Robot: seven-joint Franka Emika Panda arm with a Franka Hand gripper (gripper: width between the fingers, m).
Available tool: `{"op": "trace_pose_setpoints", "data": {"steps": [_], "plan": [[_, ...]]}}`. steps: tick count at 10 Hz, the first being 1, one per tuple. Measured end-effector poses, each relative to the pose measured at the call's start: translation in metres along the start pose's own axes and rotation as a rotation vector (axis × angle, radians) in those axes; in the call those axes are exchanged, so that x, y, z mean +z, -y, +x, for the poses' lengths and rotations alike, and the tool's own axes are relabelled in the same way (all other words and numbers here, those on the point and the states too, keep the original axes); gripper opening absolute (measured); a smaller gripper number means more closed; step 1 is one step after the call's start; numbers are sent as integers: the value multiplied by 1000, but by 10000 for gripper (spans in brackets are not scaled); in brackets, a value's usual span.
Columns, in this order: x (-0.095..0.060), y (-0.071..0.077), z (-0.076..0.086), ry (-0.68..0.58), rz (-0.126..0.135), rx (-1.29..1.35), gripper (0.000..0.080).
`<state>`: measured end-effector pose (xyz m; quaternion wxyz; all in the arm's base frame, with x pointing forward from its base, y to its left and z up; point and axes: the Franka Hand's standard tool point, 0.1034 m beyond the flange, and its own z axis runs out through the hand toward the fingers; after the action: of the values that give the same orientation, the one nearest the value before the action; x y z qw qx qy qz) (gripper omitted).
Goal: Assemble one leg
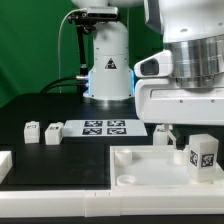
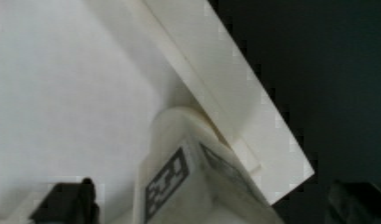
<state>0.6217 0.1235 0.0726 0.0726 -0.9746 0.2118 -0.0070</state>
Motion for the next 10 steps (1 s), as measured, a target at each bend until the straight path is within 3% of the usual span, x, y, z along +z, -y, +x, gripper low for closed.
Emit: {"op": "trace_pose_setpoints", "data": {"steps": [4, 6, 8, 9, 10], "plan": [[4, -4, 2, -3, -17, -482, 649], [5, -5, 3, -14, -16, -529, 649], [5, -5, 3, -14, -16, -527, 390], [5, -5, 3, -14, -17, -527, 390], [5, -5, 3, -14, -17, -527, 290]]}}
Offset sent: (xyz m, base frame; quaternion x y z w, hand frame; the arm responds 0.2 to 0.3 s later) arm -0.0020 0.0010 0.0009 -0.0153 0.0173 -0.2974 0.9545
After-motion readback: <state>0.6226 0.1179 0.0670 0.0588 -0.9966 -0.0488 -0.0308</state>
